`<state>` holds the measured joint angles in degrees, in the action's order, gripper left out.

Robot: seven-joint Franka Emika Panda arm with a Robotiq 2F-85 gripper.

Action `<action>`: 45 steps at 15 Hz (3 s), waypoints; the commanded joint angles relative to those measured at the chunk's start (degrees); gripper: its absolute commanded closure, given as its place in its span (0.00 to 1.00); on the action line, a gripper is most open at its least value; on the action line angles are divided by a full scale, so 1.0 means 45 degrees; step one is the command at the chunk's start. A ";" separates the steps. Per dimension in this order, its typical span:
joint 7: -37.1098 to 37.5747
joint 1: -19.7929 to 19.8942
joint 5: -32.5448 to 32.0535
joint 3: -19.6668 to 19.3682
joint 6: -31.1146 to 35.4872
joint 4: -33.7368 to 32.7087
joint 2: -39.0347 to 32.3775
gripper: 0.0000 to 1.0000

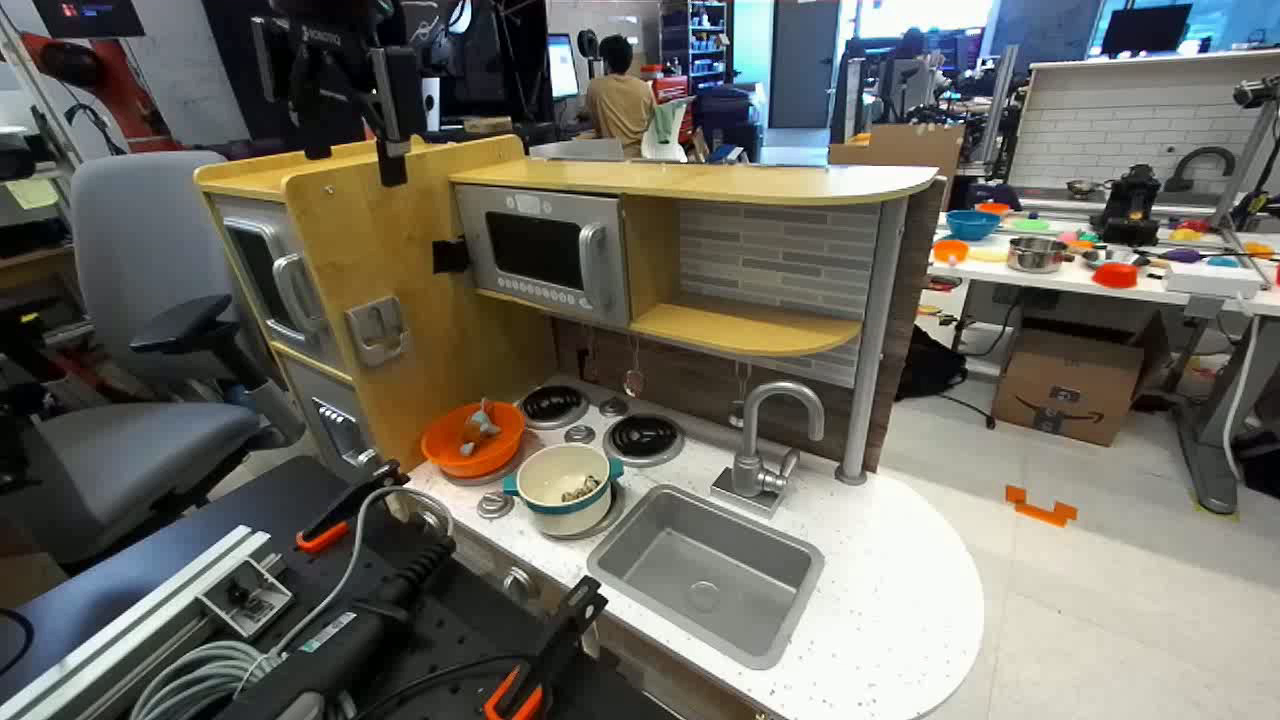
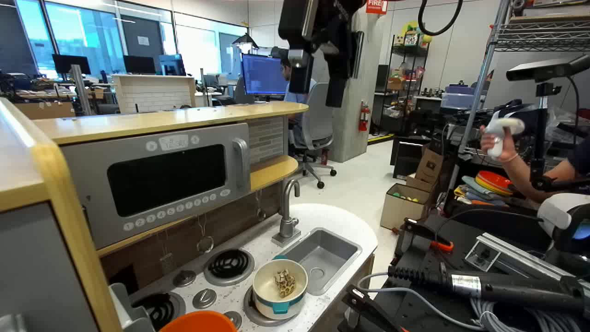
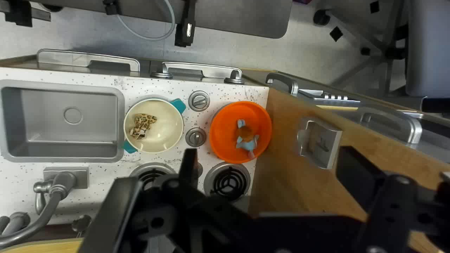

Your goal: Move the plush toy from the orange container to the sink

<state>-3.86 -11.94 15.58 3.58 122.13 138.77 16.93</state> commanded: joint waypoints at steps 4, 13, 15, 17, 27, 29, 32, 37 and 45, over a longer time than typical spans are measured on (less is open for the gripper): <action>-0.0045 0.0206 0.0061 0.0196 -0.0037 -0.0021 0.0001 0.00; 0.0237 0.0114 -0.0169 0.0571 0.0513 0.0231 -0.0323 0.00; 0.0344 0.0119 -0.0519 0.0836 0.0986 0.0406 -0.0672 0.00; 0.0348 0.0140 -0.1068 0.1116 0.1985 0.0650 -0.1234 0.00; 0.1867 0.0009 -0.5780 0.1161 0.5717 0.0133 -0.6444 0.00; 0.2594 -0.0243 -0.6926 0.0803 0.6565 -0.0241 -0.7480 0.00; 0.3176 -0.0762 -0.7972 0.0267 0.8006 -0.1028 -0.9051 0.00; 0.2151 -0.1393 -0.7578 0.0205 0.9501 -0.2751 -1.1776 0.00; 0.1373 -0.1703 -0.6764 0.0492 0.8998 -0.6097 -1.4541 0.00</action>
<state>4.33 -19.51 -17.57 5.44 164.35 117.90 -44.78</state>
